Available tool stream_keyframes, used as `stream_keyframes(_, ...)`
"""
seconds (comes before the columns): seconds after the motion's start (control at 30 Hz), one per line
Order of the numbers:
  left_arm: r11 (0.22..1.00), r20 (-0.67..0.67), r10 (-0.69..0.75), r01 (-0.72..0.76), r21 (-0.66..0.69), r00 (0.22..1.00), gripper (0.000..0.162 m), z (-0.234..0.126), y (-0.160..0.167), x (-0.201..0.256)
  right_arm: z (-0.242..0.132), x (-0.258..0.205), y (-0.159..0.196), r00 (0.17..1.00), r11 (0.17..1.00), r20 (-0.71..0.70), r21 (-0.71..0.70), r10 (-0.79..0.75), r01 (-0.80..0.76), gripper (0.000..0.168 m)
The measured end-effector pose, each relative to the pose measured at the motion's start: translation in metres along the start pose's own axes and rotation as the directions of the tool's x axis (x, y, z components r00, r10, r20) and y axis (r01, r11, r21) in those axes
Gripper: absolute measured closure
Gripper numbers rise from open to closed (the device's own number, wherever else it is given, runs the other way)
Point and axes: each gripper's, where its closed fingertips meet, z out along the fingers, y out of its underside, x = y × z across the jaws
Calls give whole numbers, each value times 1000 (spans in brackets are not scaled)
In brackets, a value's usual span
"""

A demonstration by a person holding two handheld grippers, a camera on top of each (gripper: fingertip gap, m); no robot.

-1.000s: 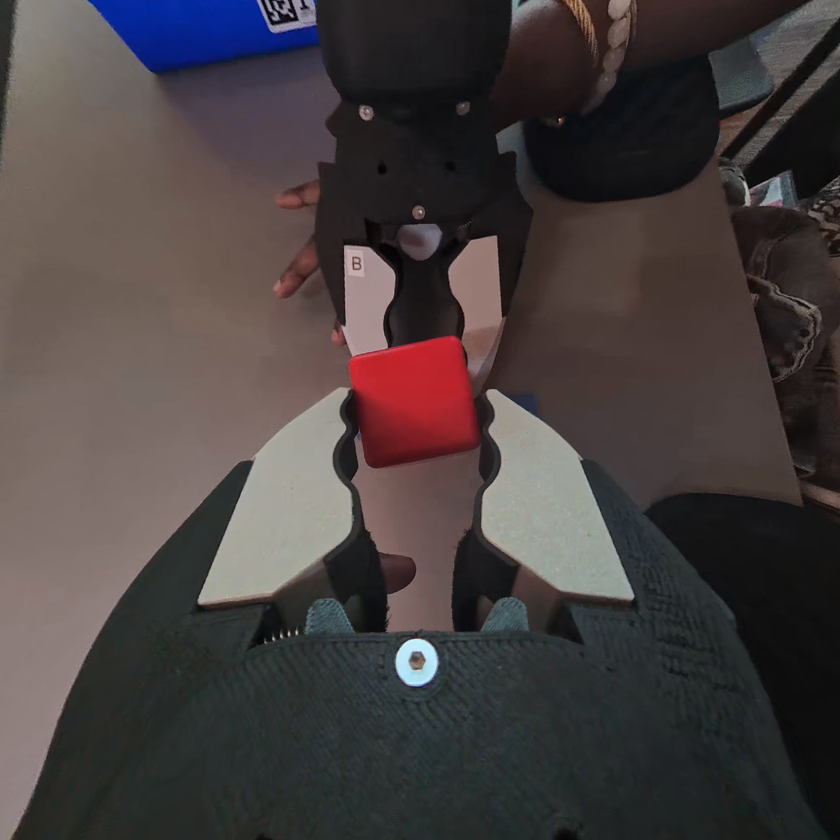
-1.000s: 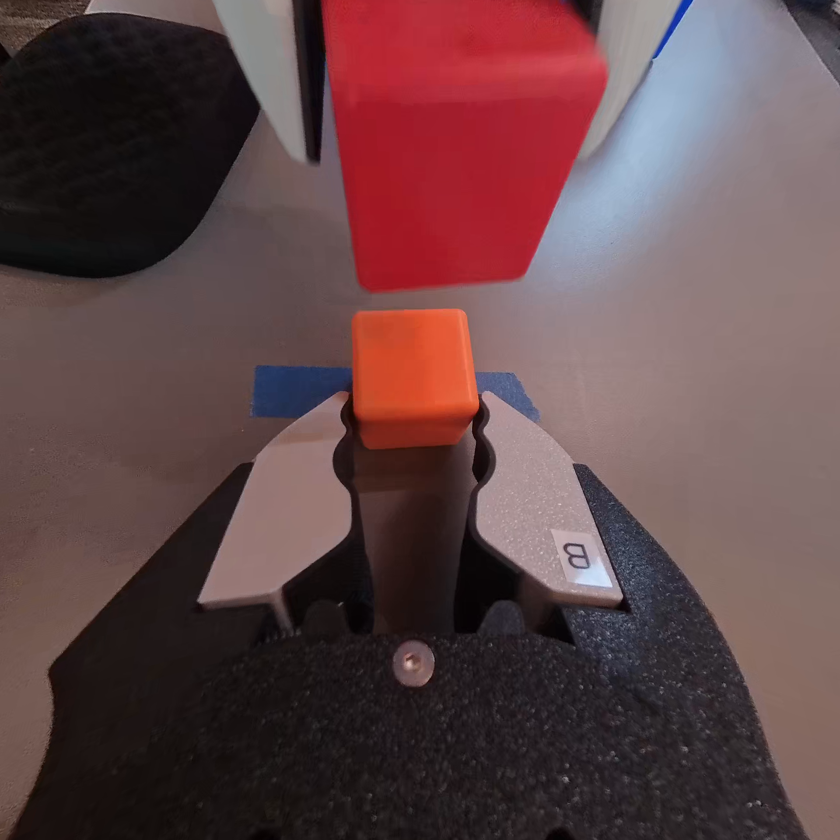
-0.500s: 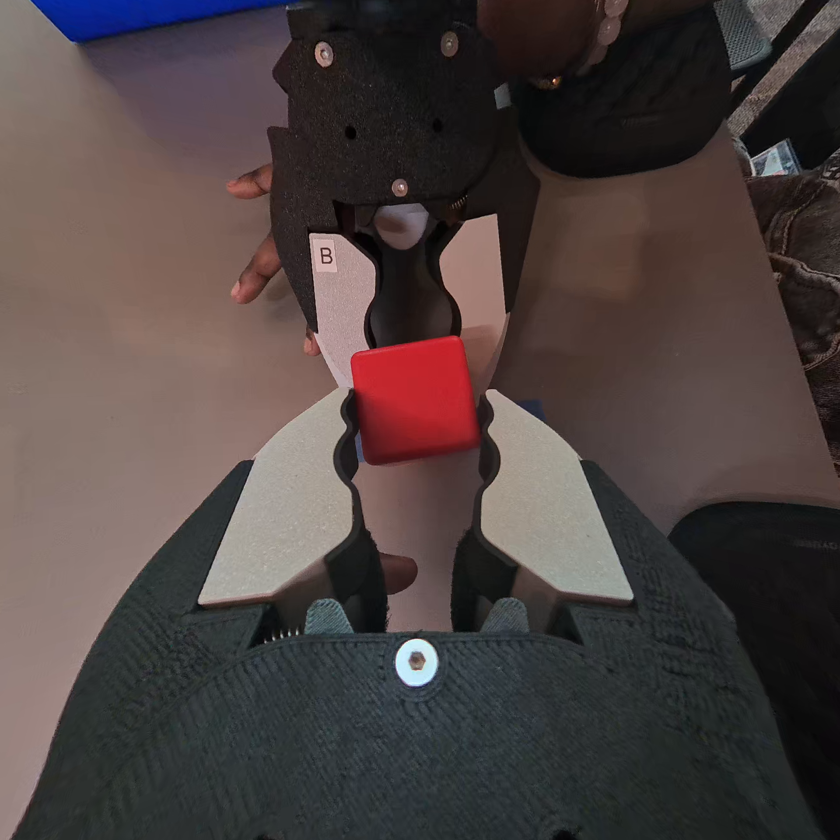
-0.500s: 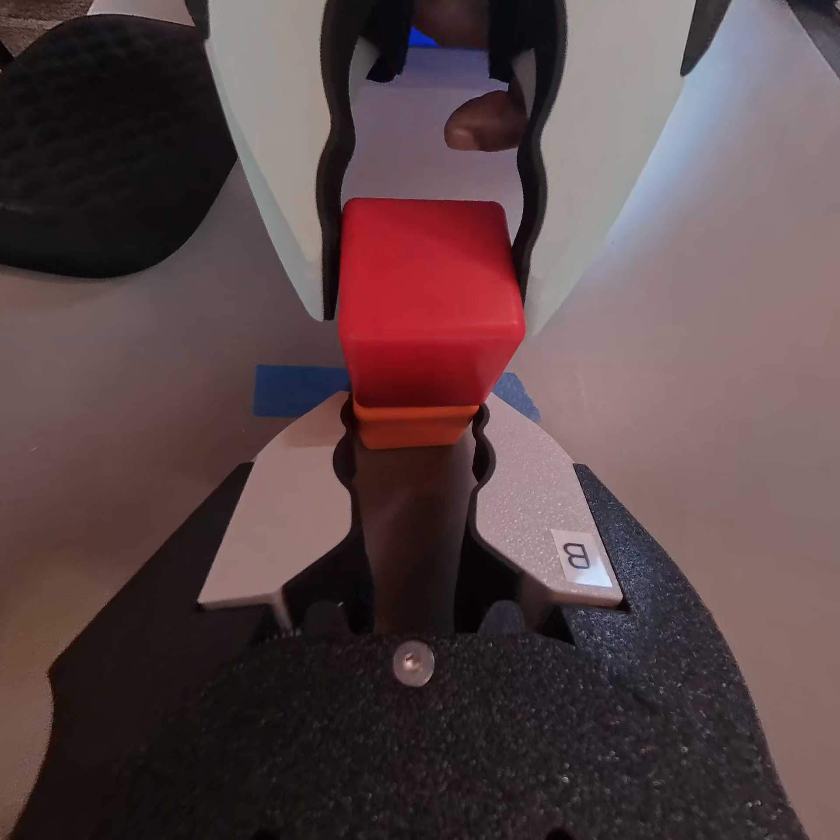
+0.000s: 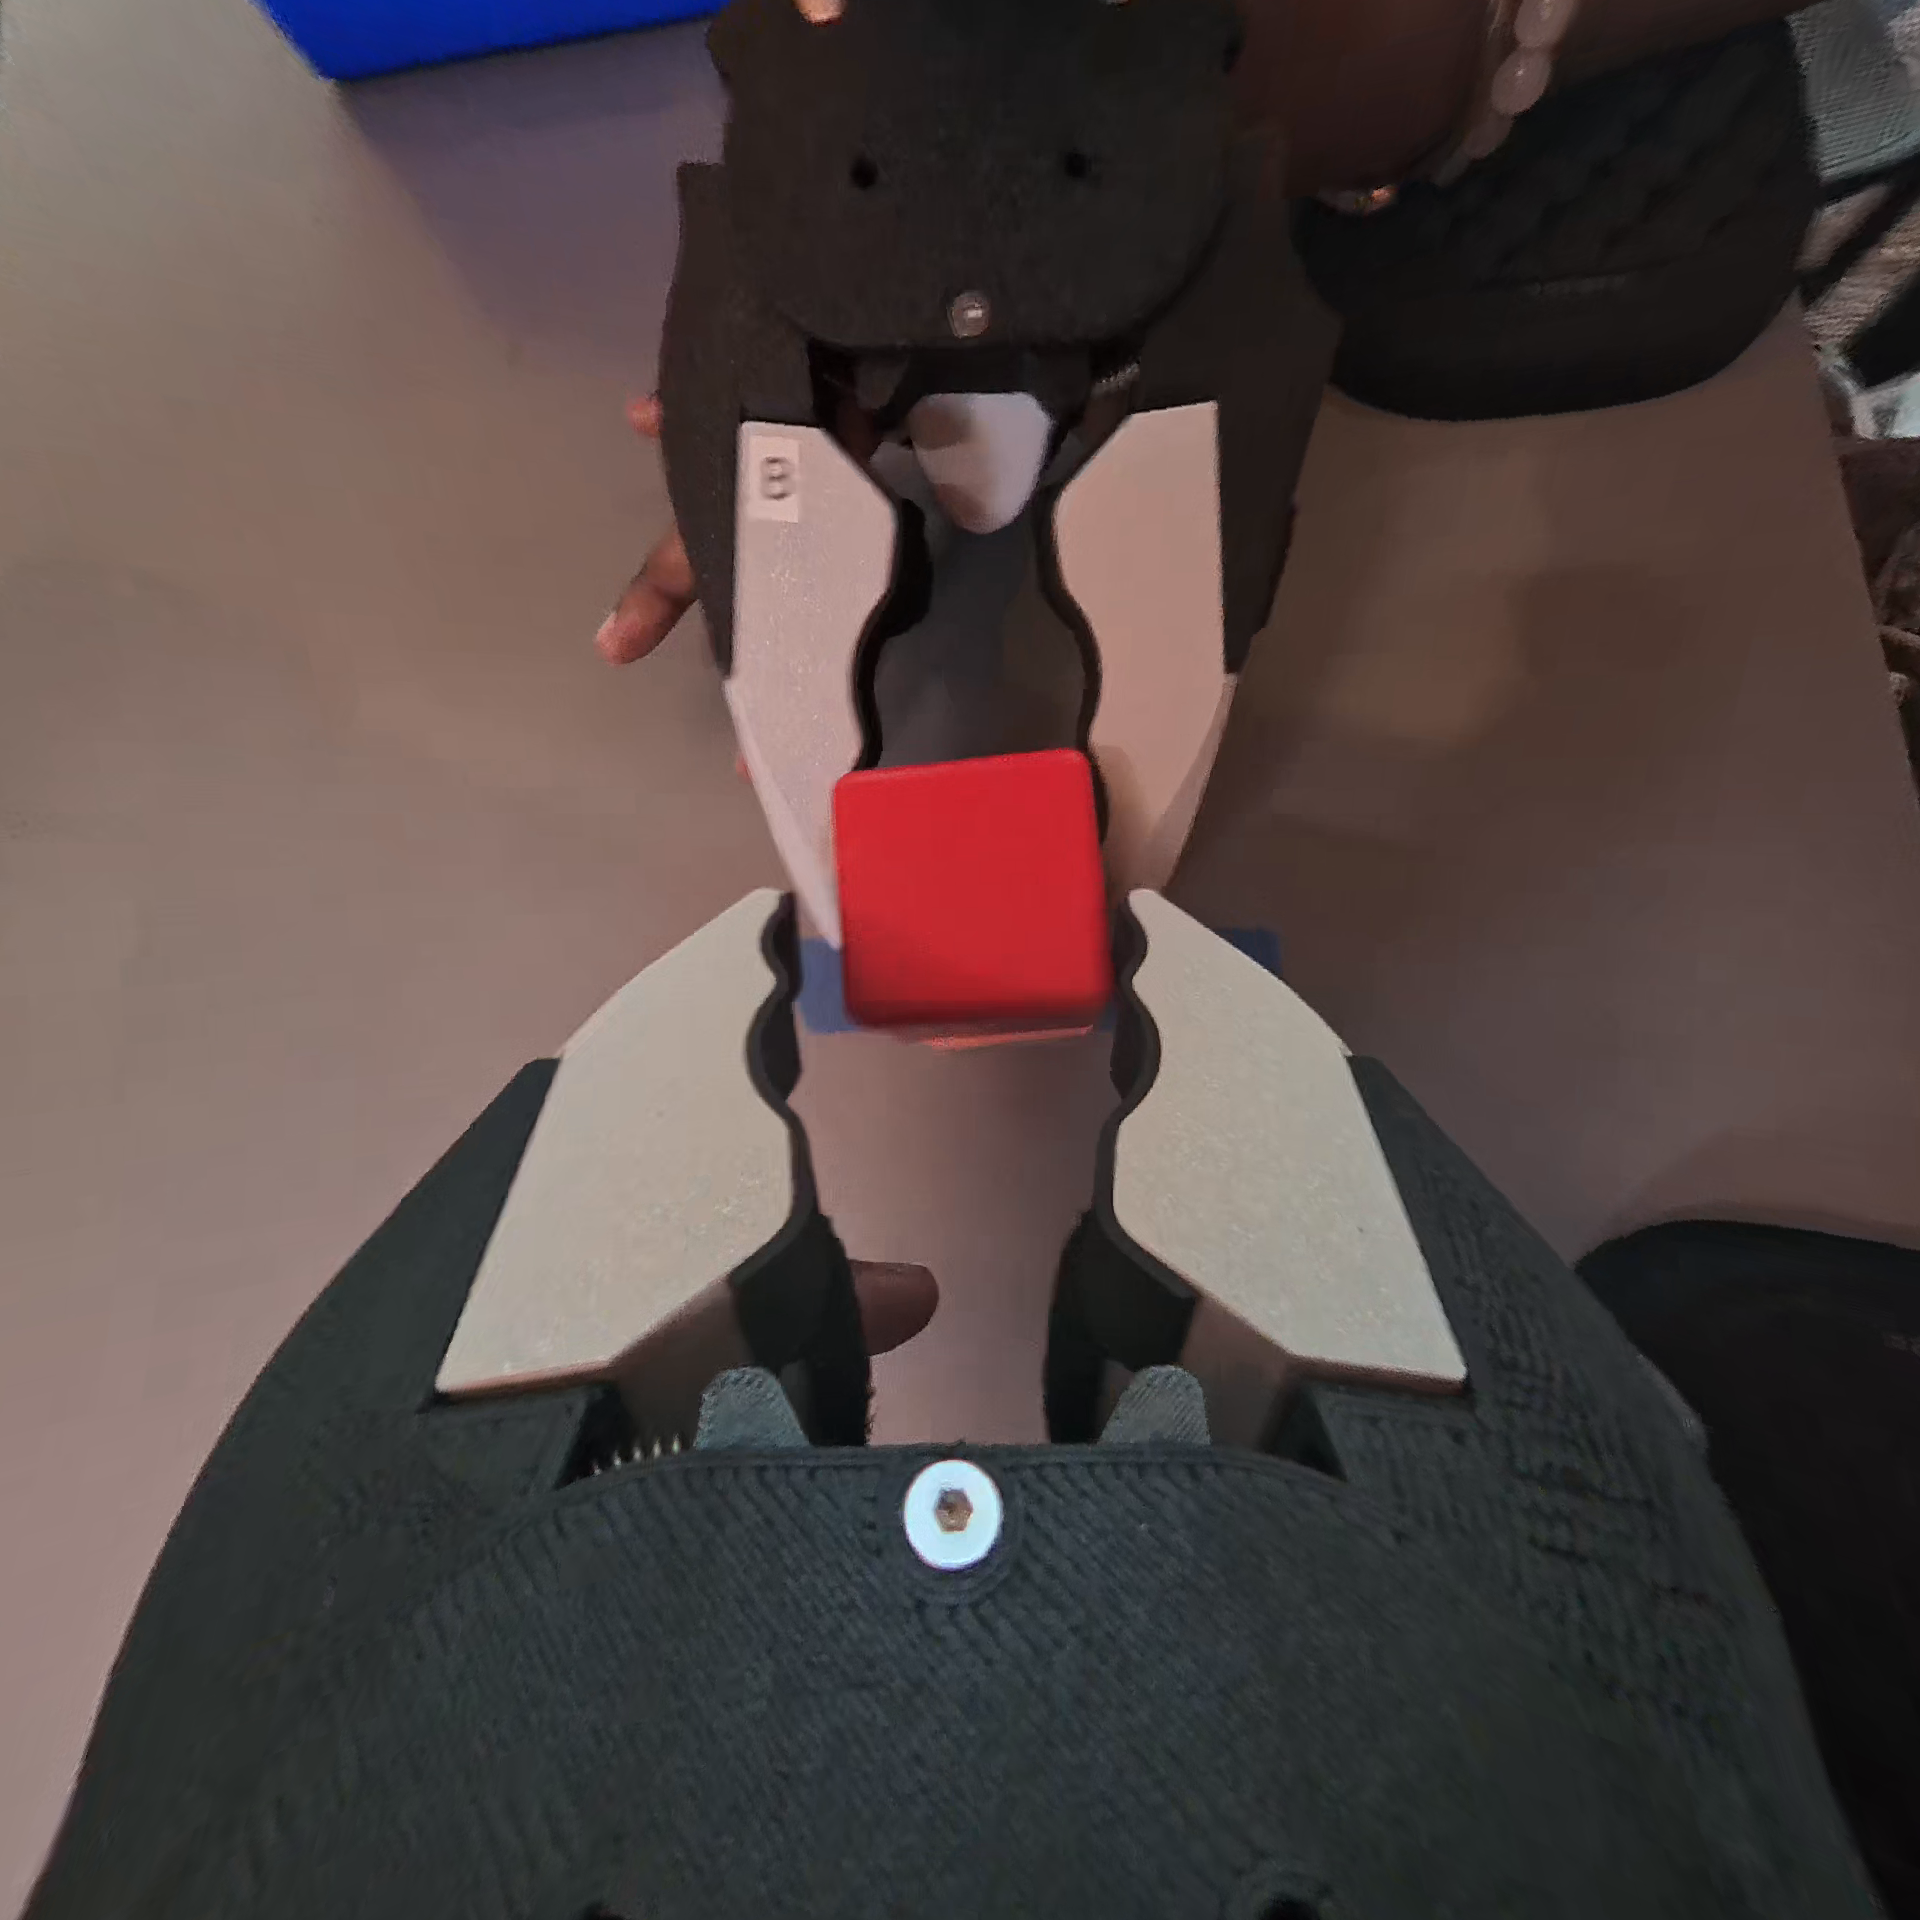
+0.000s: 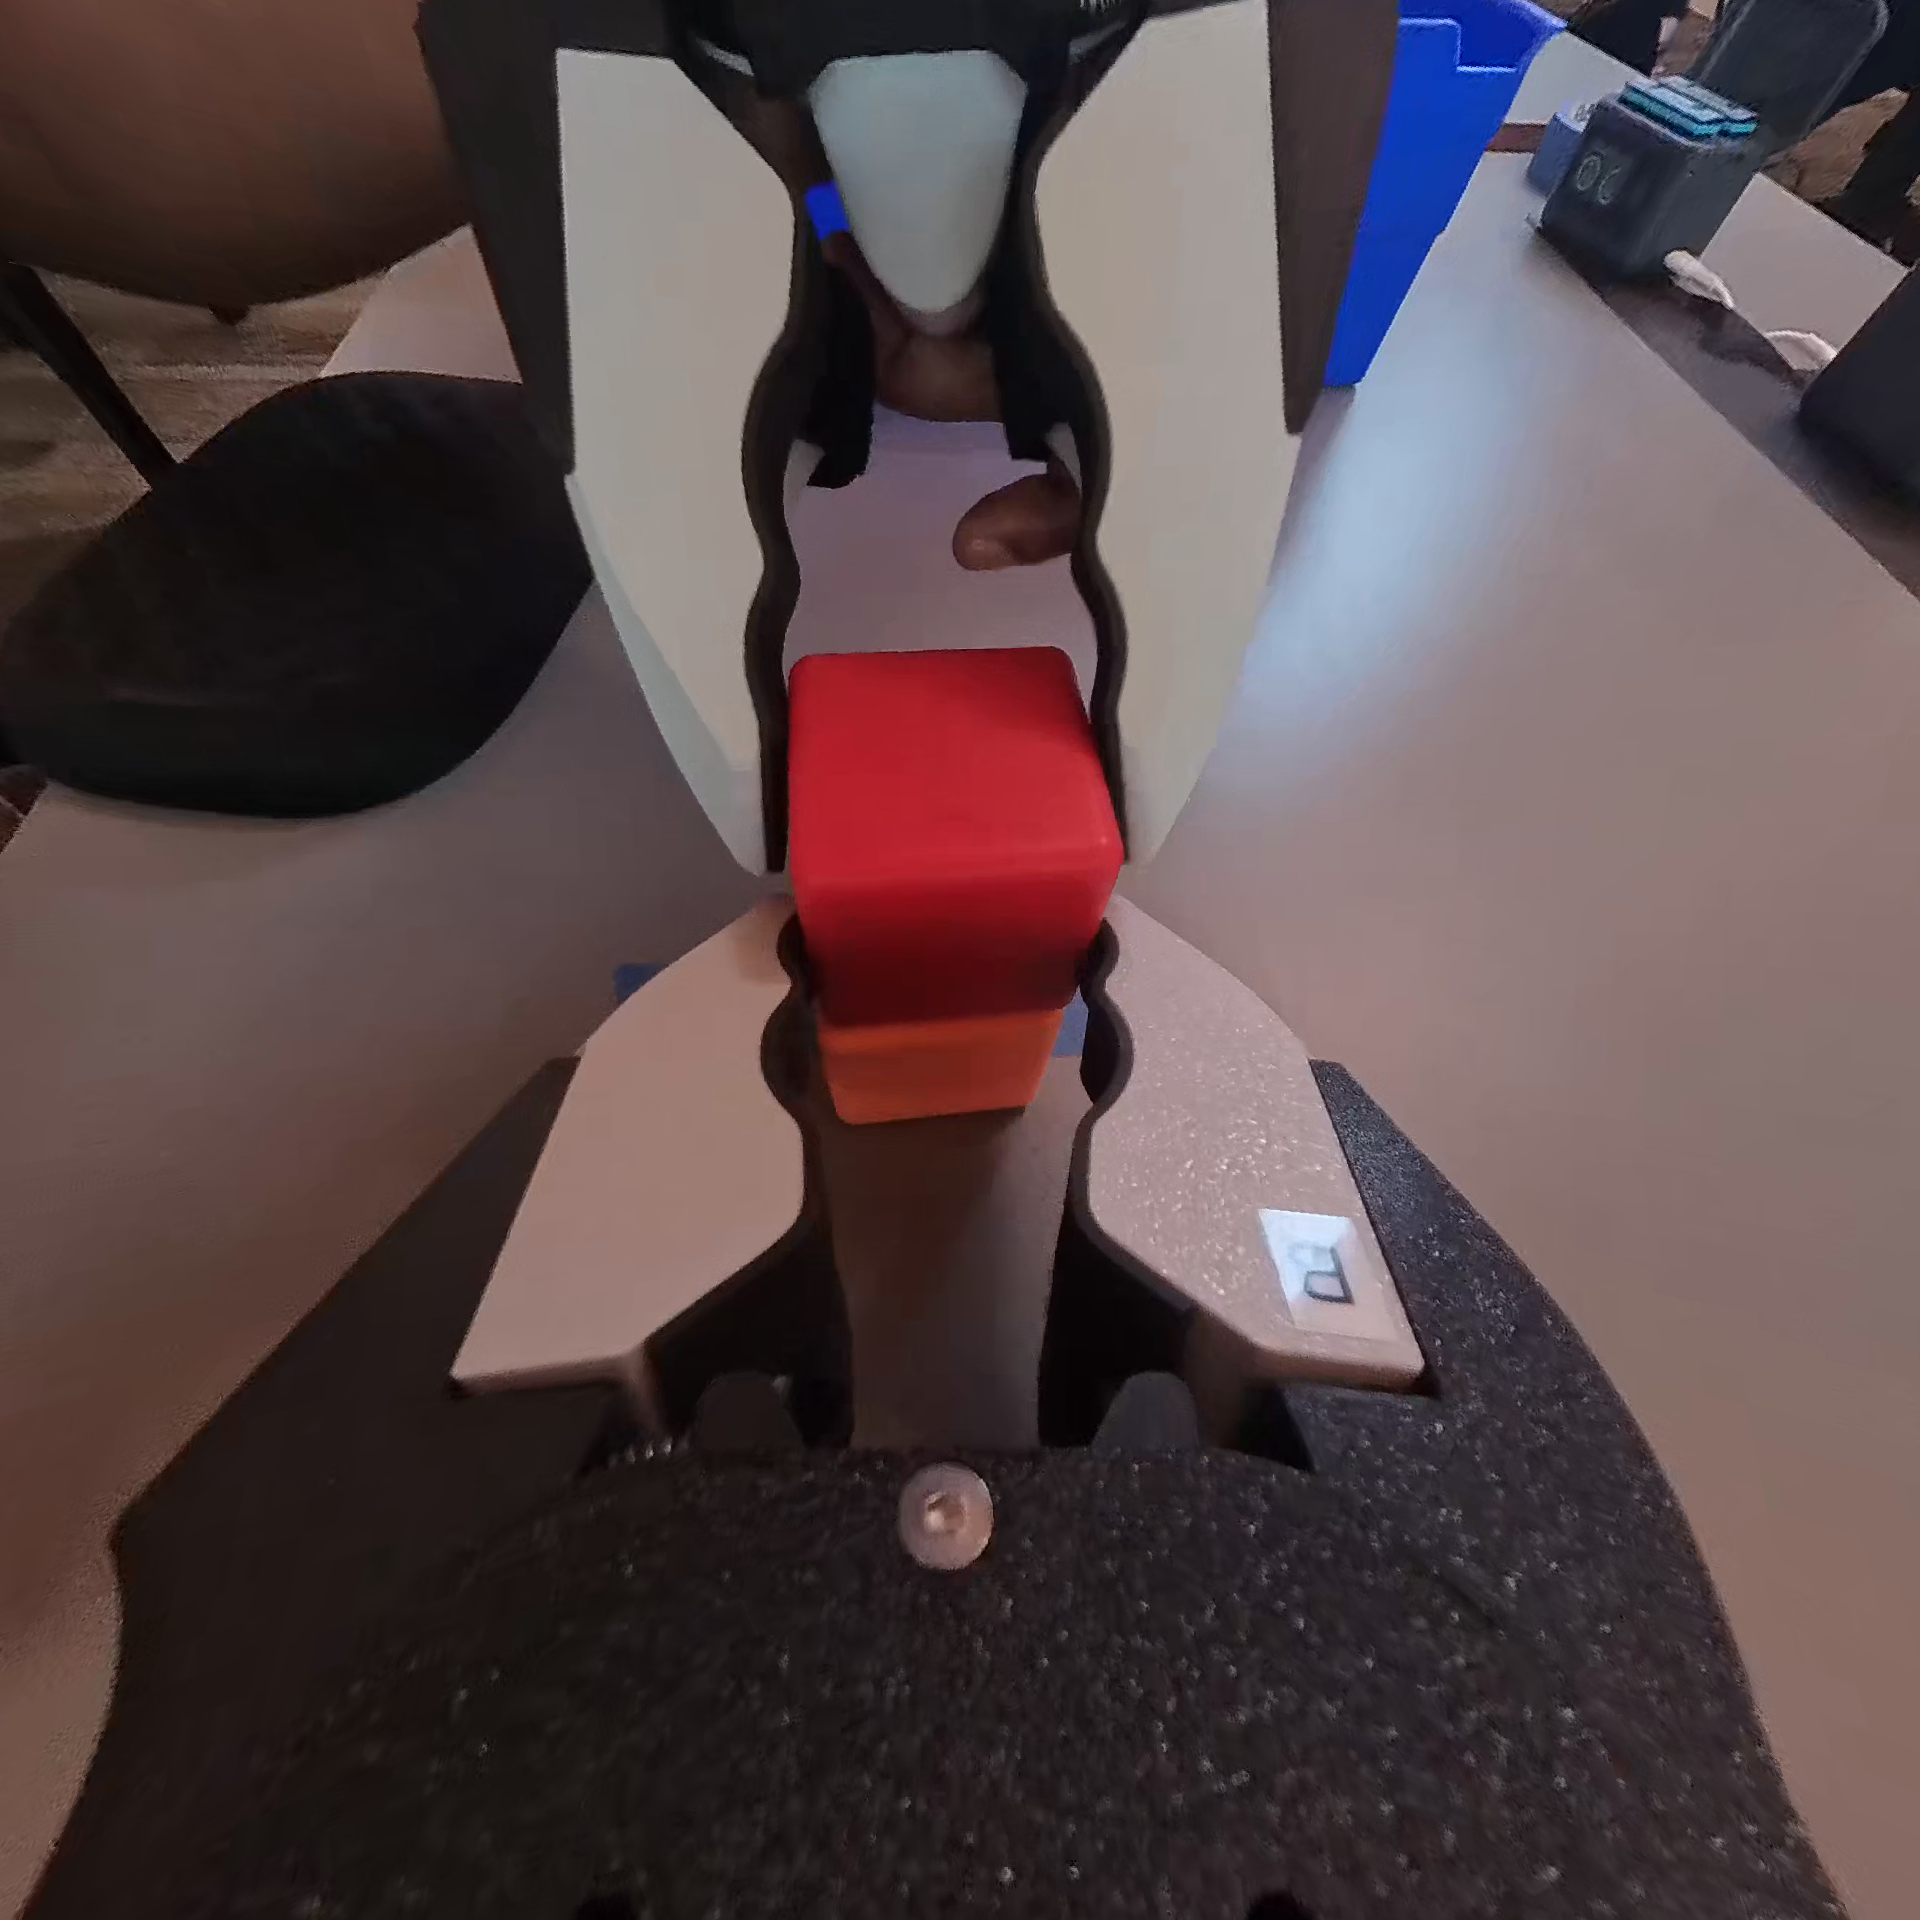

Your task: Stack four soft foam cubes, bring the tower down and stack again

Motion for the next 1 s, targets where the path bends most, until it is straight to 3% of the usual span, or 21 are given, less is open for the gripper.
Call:
stream_keyframes(0.1, 989, 204, -127, 108, 102, 971, 82, -32, -4, -18, 0, 0, 0, 1000, 1000, 2, 6, -4, 4, 119)
stream_keyframes(0.2, 916, 450, -389, 285, 284, 804, 92, -106, 13, -39, 0, 0, 0, 1000, 1000, 5, 13, -6, 6, 119)
stream_keyframes(0.27, 850, 585, -526, 360, 384, 618, 97, -169, 47, -43, 0, -1, 0, 1000, 1000, 5, 13, -7, 7, 119)
stream_keyframes(0.33, 819, 689, -560, 434, 376, 460, 99, -225, 98, -34, 0, -1, 0, 1000, 1000, 5, 13, -7, 7, 119)
stream_keyframes(0.43, 715, 750, -559, 663, 221, 353, 98, -273, 187, -8, 0, -1, 0, 1000, 1000, 6, 13, -7, 7, 119)
stream_keyframes(0.47, 667, 759, -551, 729, 153, 346, 98, -282, 215, 0, 0, -1, 0, 1000, 1000, 5, 13, -8, 8, 119)
stream_keyframes(0.53, 601, 770, -494, 799, -33, 403, 98, -290, 264, 11, 0, -1, 0, 1000, 1000, 4, 13, -10, 10, 119)
stream_keyframes(0.63, 524, 769, -432, 825, -211, 471, 93, -289, 311, 16, 0, -1, 0, 1000, 1000, 1, 14, -14, 14, 119)
stream_keyframes(0.73, 489, 744, -429, 824, -286, 513, 91, -277, 331, 15, 0, -1, 0, 1000, 1000, -3, 15, -19, 19, 119)
stream_keyframes(0.87, 369, 703, -458, 836, -407, 544, 91, -268, 348, 29, 0, -1, 0, 1000, 1000, -4, 14, -16, 16, 119)
stream_keyframes(1.0, 345, 697, -484, 848, -403, 529, 96, -263, 346, 32, 0, -1, 0, 1000, 1000, -3, 13, -13, 13, 119)
